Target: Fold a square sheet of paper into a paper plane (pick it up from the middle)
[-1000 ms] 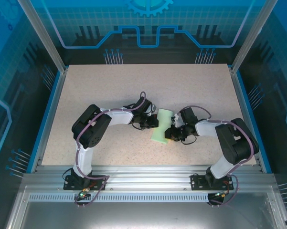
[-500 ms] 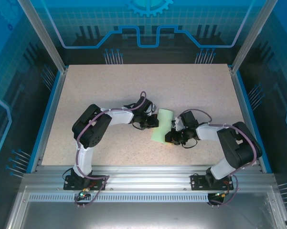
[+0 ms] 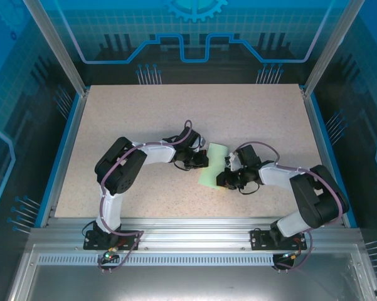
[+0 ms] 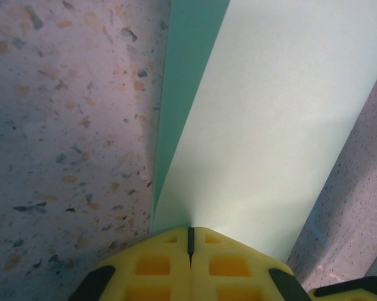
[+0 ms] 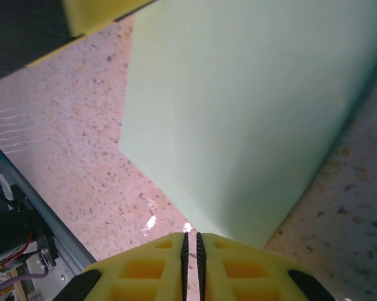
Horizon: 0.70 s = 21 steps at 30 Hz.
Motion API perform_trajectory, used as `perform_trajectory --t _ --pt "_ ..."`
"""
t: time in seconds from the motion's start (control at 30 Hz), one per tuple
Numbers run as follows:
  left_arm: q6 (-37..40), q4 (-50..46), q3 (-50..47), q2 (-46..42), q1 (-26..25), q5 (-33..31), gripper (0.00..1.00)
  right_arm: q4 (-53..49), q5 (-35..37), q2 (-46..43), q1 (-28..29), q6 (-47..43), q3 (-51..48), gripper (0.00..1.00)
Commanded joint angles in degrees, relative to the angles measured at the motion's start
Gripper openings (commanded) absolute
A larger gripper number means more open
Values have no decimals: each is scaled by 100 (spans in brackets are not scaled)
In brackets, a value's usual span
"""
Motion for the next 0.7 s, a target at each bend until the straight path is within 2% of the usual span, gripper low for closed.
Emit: perform_trajectory --t 0.0,0.3,0.5,0.67 --pt "167 -484 -44 300 -56 -196 0 -44 -147 -2 91 29 -122 15" --pt "176 -489 -43 304 -60 -179 0 109 -75 605 77 27 -195 13" --pt "193 -499 -50 302 -59 -178 0 -206 -23 31 -267 -16 -67 13" --pt "184 -490 -35 311 -55 -179 0 -89 -300 -266 -657 -110 235 14"
